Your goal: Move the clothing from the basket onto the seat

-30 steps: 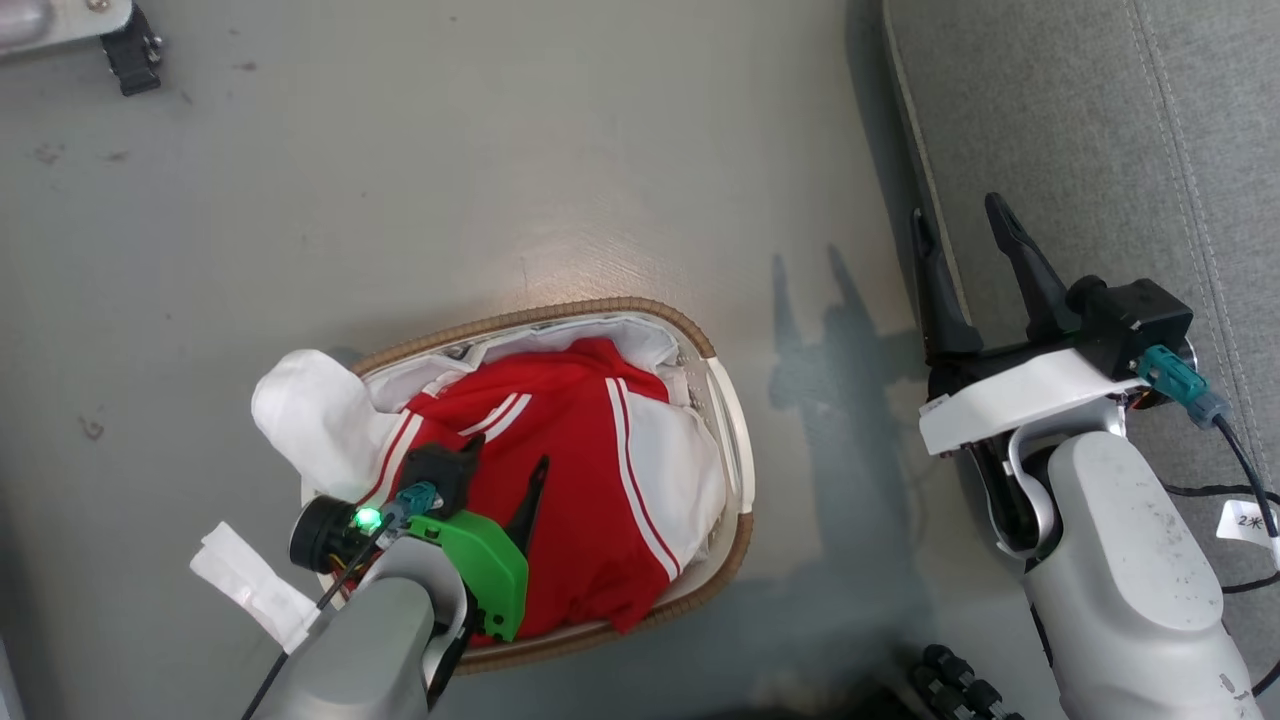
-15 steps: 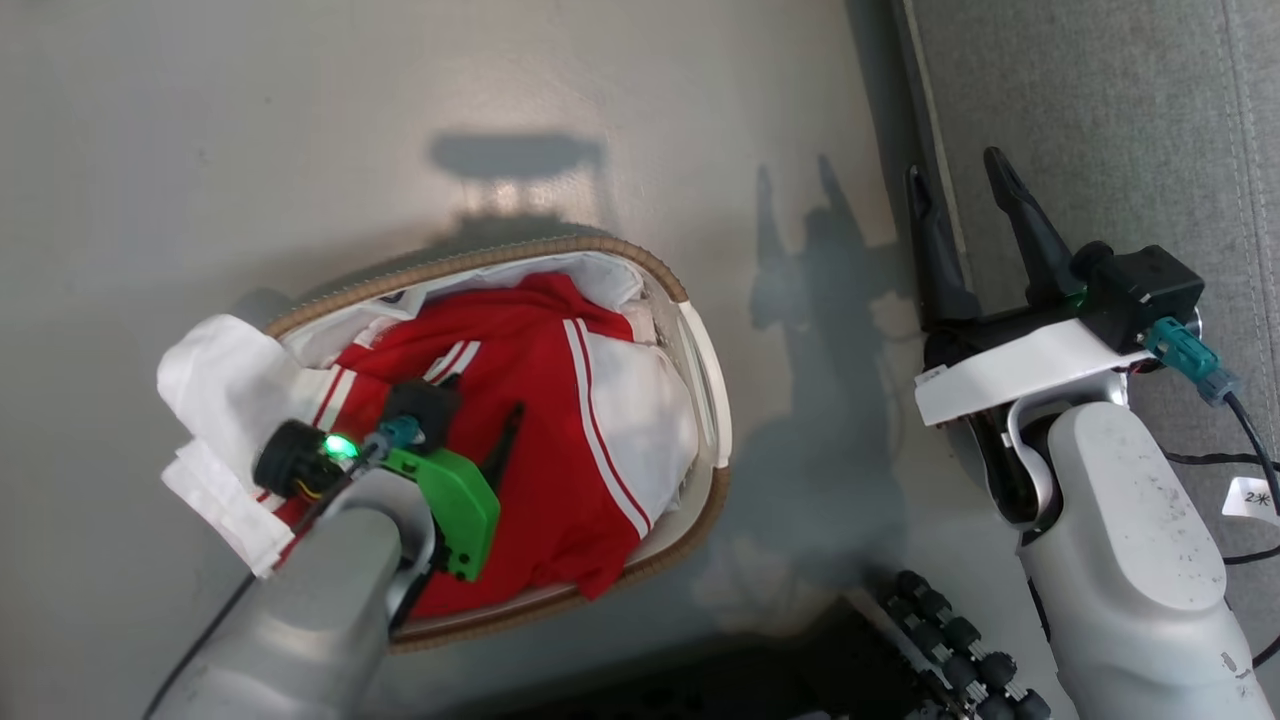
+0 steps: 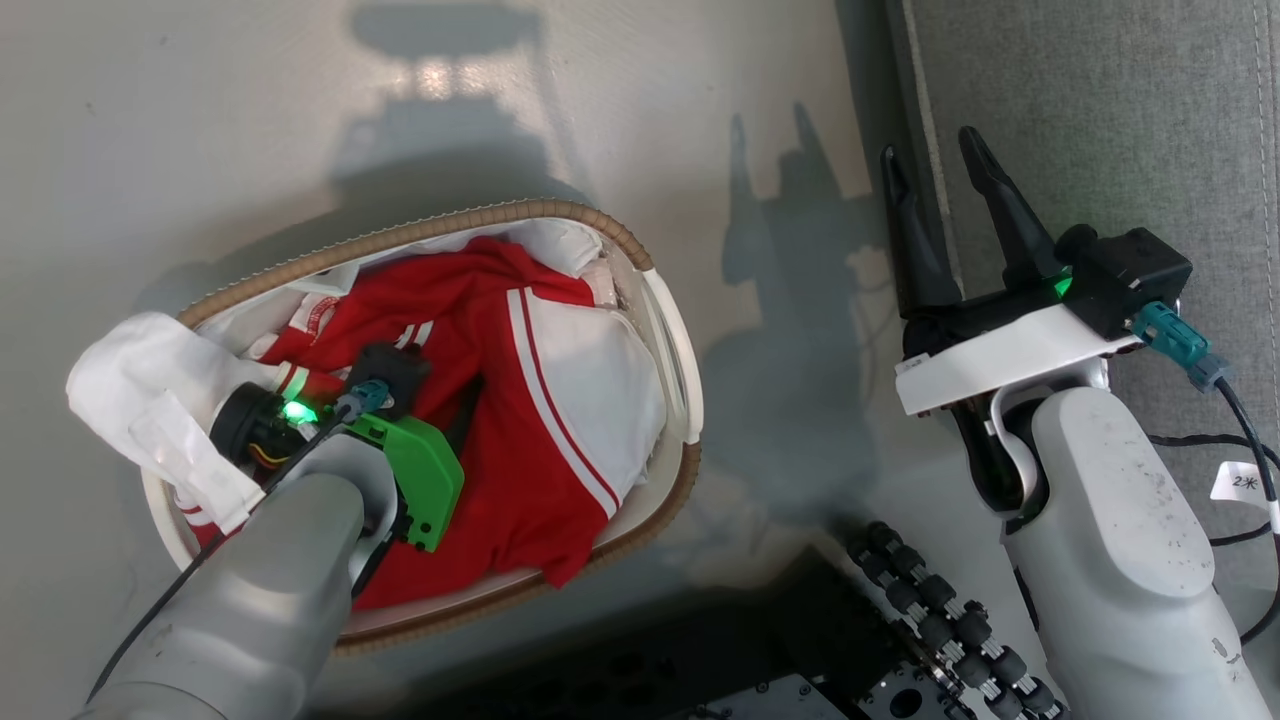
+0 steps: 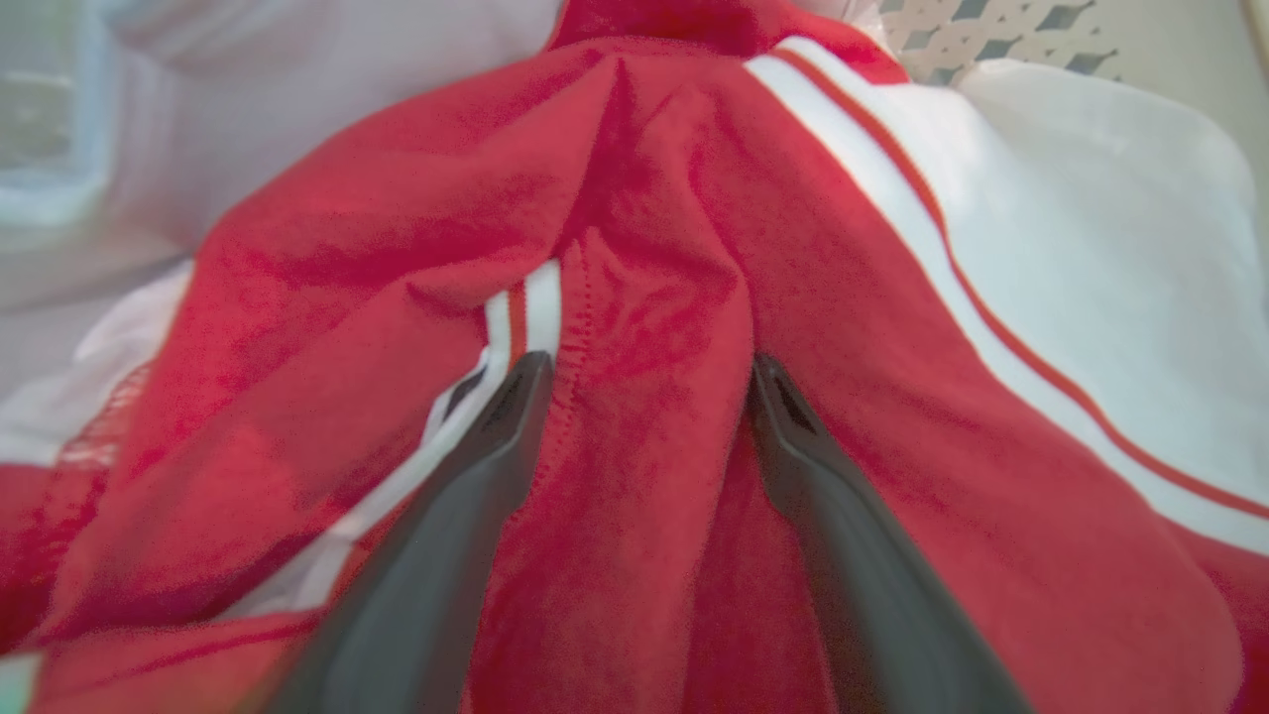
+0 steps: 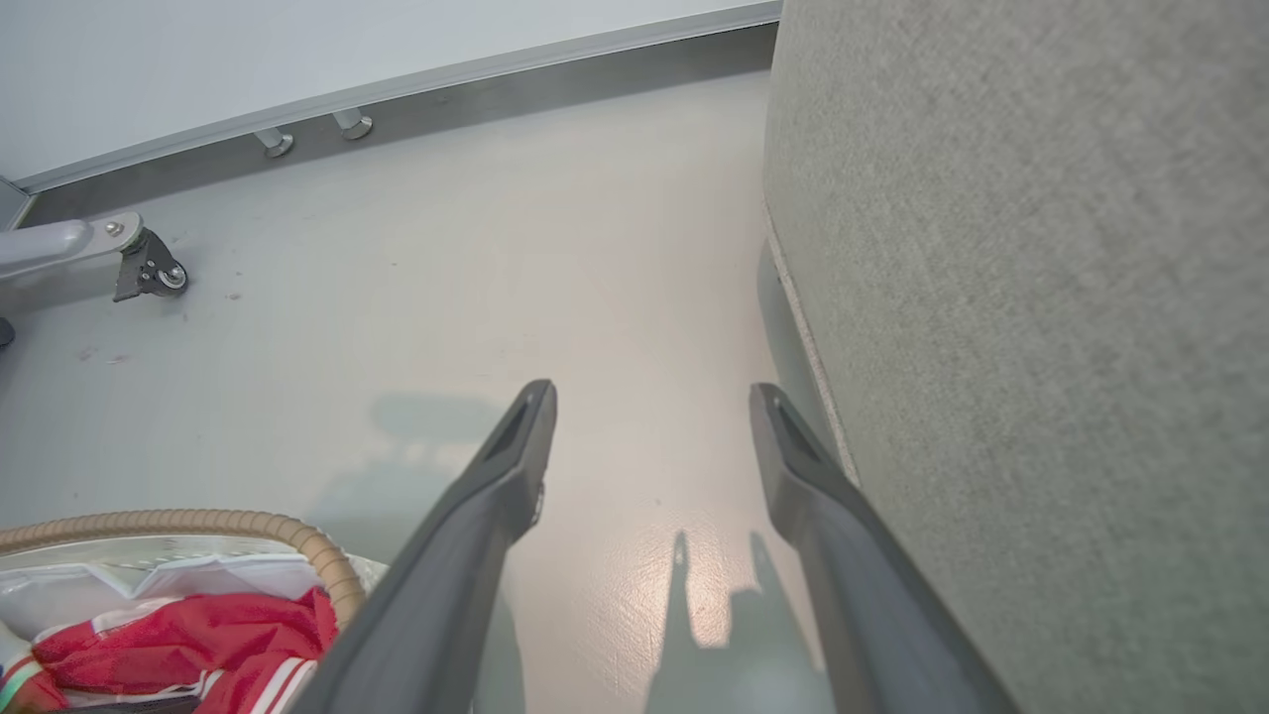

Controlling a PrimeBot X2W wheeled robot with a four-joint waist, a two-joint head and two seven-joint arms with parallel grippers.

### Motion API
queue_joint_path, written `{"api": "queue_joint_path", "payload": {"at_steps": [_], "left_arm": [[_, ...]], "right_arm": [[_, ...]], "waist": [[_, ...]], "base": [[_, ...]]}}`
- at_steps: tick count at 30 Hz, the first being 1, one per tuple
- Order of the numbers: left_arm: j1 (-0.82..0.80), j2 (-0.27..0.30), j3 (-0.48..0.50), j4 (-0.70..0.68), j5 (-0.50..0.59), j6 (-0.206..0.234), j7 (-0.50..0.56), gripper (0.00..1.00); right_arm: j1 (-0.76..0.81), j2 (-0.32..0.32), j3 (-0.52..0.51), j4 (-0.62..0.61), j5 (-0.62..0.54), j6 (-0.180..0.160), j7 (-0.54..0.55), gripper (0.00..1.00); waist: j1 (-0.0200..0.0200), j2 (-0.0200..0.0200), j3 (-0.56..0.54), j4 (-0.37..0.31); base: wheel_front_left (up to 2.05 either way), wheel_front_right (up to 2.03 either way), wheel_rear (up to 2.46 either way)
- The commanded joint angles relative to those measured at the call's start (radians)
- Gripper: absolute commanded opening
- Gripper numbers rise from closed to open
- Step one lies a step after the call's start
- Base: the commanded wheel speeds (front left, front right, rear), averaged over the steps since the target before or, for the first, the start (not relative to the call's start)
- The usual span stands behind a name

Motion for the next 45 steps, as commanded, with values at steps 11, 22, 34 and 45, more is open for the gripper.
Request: {"api": "queue_joint_path", "payload": {"at_steps": [11,22,34,45], "left_arm": [[-0.013,0.005,-0.092,0.011,-0.132,-0.003,0.008,0.0],[0.06,-0.014,-0.052,-0.034,-0.211,-0.003,-0.01,0.0],[0.247,-0.057,0.156,-0.179,-0.088,-0.003,-0.009,0.0],[0.392,-0.075,0.336,-0.34,0.04,-0.003,-0.009,0.0]], "right_arm": [[-0.02,-0.002,-0.003,0.022,0.029,-0.001,-0.004,1.0],[0.016,-0.003,-0.017,0.057,0.007,-0.001,-0.004,1.0],[0.104,-0.003,-0.066,0.098,-0.016,-0.001,-0.004,1.0],[0.198,-0.003,-0.096,0.126,-0.017,-0.001,-0.003,1.0]], "waist": [[0.0,0.0,-0.033,-0.016],[0.0,0.0,-0.234,0.04],[0.0,0.0,-0.478,0.126],[0.0,0.0,-0.64,0.182]], "base": [[0.0,0.0,0.0],[0.0,0.0,0.0],[0.0,0.0,0.0],[0.0,0.0,0.0]]}}
